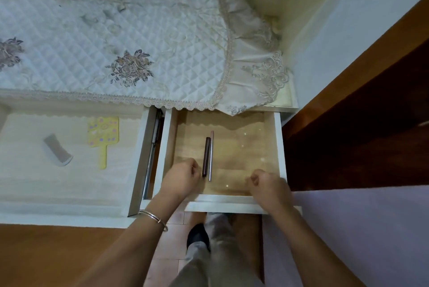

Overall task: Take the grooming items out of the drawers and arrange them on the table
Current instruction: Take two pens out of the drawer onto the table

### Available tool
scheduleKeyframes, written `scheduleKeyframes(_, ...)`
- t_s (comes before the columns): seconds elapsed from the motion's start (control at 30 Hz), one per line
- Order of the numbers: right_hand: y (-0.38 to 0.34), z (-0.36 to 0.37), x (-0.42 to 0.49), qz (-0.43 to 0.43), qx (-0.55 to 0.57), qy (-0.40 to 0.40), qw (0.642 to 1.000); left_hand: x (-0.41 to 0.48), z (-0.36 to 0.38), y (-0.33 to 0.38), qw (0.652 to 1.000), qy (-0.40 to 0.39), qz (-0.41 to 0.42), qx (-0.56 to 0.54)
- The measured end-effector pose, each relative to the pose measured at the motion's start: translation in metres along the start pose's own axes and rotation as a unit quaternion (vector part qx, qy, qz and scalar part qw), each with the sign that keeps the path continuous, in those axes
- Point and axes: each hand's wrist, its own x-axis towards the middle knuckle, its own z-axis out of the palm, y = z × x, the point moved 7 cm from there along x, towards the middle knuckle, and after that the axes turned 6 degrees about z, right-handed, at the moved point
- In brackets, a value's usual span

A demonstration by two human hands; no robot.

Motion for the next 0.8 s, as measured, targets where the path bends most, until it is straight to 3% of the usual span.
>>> scheduleKeyframes(0.17,-0.042,0.026,0.048,-0.023,0.089,-0.115,0.989,0.048,0.032,-0.001,0.996,-0.044,-0.074,-0.015)
scheduleKeyframes(0.4,-0.073,0.051,0.085,-0.002,0.117,-0.152,0.981,0.065,0.051,-0.013,0.987,-0.068,-0.135,-0.047)
scheduleKeyframes(0.8,-0.108,0.070,0.101,0.047,0.132,-0.165,0.976,0.065,0.034,-0.032,0.982,-0.093,-0.139,-0.085)
